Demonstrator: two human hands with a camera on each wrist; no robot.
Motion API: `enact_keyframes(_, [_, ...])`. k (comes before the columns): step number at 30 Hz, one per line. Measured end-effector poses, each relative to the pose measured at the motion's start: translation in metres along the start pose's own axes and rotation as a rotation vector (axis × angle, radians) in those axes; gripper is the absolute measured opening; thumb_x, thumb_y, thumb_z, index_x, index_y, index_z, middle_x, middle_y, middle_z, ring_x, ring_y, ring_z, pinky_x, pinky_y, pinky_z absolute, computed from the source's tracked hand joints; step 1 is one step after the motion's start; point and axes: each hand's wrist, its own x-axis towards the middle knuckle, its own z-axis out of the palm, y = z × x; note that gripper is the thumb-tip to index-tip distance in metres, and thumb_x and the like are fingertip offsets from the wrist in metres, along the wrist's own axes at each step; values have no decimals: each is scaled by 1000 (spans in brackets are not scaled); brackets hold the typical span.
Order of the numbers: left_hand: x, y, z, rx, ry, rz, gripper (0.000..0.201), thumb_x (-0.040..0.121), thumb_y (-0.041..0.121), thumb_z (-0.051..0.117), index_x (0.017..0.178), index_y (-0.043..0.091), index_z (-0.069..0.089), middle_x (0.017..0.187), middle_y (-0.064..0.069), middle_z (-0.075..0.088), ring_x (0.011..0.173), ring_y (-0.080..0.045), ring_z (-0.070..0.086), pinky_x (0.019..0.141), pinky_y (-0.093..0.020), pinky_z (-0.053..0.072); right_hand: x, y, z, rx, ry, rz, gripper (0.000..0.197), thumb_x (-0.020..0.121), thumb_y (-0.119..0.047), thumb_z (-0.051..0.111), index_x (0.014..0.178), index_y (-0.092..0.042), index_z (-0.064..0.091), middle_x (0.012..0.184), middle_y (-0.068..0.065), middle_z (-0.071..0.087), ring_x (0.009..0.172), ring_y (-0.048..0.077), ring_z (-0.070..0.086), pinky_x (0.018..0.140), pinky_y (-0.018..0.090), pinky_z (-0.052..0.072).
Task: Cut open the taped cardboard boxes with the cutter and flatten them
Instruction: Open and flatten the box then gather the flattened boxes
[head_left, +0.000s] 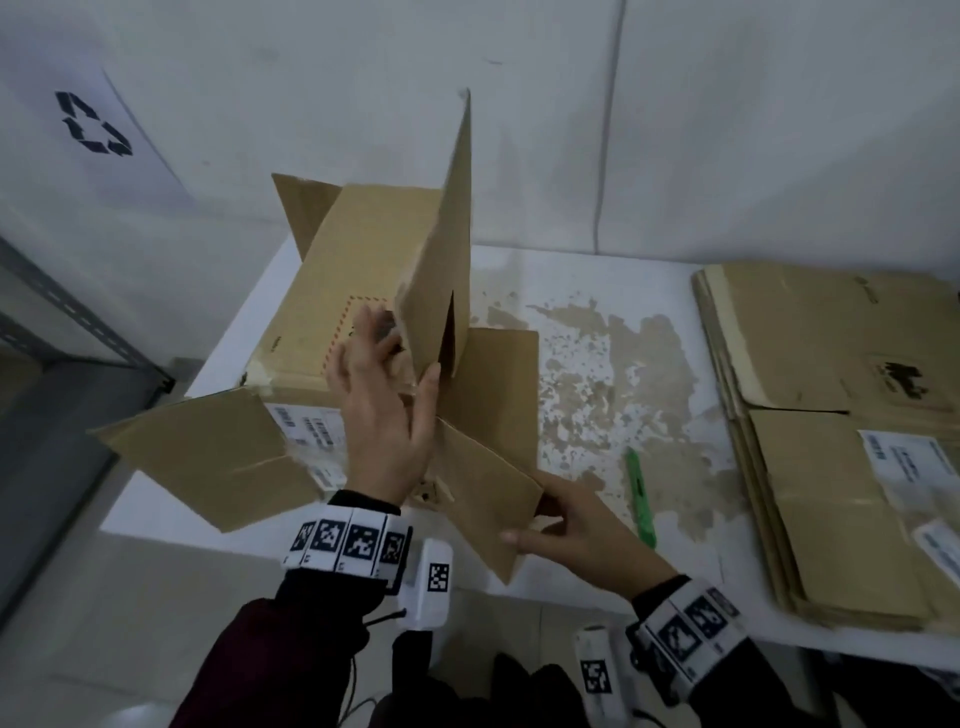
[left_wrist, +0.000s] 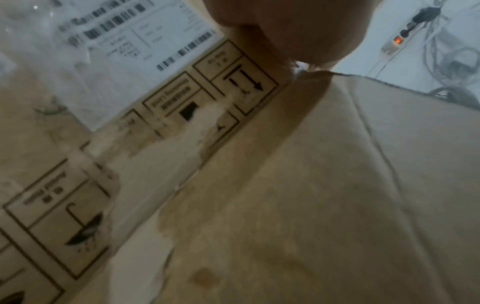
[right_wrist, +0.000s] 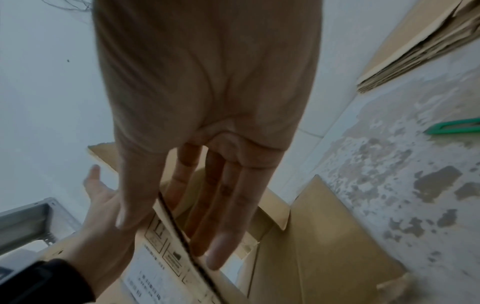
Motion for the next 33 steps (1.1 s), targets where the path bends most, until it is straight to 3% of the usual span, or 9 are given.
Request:
enact_keyframes(2, [3, -4, -8, 231, 76, 156, 87, 93, 20, 59, 151, 34, -4, 158, -8, 0, 146, -32, 9, 112, -63, 21, 1, -2, 3, -22, -13, -36, 40, 83, -17, 71, 119, -8, 59, 112, 3, 67, 103, 12, 64, 82, 41, 56])
enact_keyframes(6, [5, -8, -32, 830, 168, 292, 93, 89, 35, 65, 153, 24, -2, 154, -4, -30, 144, -21, -23, 116, -45, -11, 13, -7, 8, -108, -88, -125, 29, 85, -12, 68, 112, -6, 62, 102, 0, 69, 91, 8, 66, 77, 26, 56])
enact_keyframes(10, [7, -24, -57, 876, 159, 427, 98, 87, 15, 68, 153, 21, -4, 157, -7, -22, 146, -24, -13, 118, -48, 0, 22, -3, 20, -85, -91, -143, 12, 90, -1, 56, 97, -1, 66, 87, 13, 70, 73, 16, 69, 70, 32, 58])
enact_keyframes(12, [10, -36, -65, 730, -10, 507, 96, 88, 0, 62, 152, 29, -4, 158, -19, 5, 143, -36, 23, 111, -55, 30, 26, -4, 26, -10, -83, -142, 14, 92, -8, 55, 101, -9, 66, 89, 10, 70, 79, 17, 69, 74, 30, 56])
enact_keyframes(14, [9, -41, -73, 594, -112, 443, 90, 89, -3, 56, 152, 29, 1, 135, -30, 47, 101, -39, 62, 77, -49, 55, 31, -14, 31, 1, -67, -148, 19, 88, -26, 60, 106, -24, 64, 96, -4, 68, 92, 10, 65, 79, 27, 54])
enact_keyframes(16, [9, -35, -82, 479, -99, 215, 81, 92, 6, 55, 153, 22, 4, 102, -26, 63, 66, -34, 60, 56, -44, 54, 37, -30, 38, -88, -50, -205, 40, 80, -46, 65, 117, -36, 54, 106, -13, 61, 99, 1, 59, 82, 23, 53])
enact_keyframes(22, [16, -30, -85, 533, -46, -203, 70, 93, 43, 53, 152, 23, 21, 141, -32, 29, 130, -38, 30, 108, -48, 31, 84, -49, 58, -318, 230, -279, 81, 81, -44, 68, 146, -32, 21, 134, -5, 30, 119, 3, 35, 96, 17, 30])
enact_keyframes(27, [11, -31, -86, 865, -175, -295, 71, 94, 58, 34, 150, 17, 24, 158, -22, -7, 144, -36, -13, 114, -52, -12, 104, -49, 48, -462, 270, -325, 15, 87, -28, 65, 98, -23, 56, 92, 3, 59, 85, 20, 58, 72, 33, 51])
enact_keyframes(33, [24, -43, -88, 812, -425, -177, 68, 89, 55, 29, 138, 10, 45, 132, -26, 45, 122, -40, 40, 101, -50, 30, 52, -49, 46, -428, -26, -435, 9, 89, -18, 63, 82, -14, 57, 81, 0, 64, 75, 8, 61, 63, 23, 51])
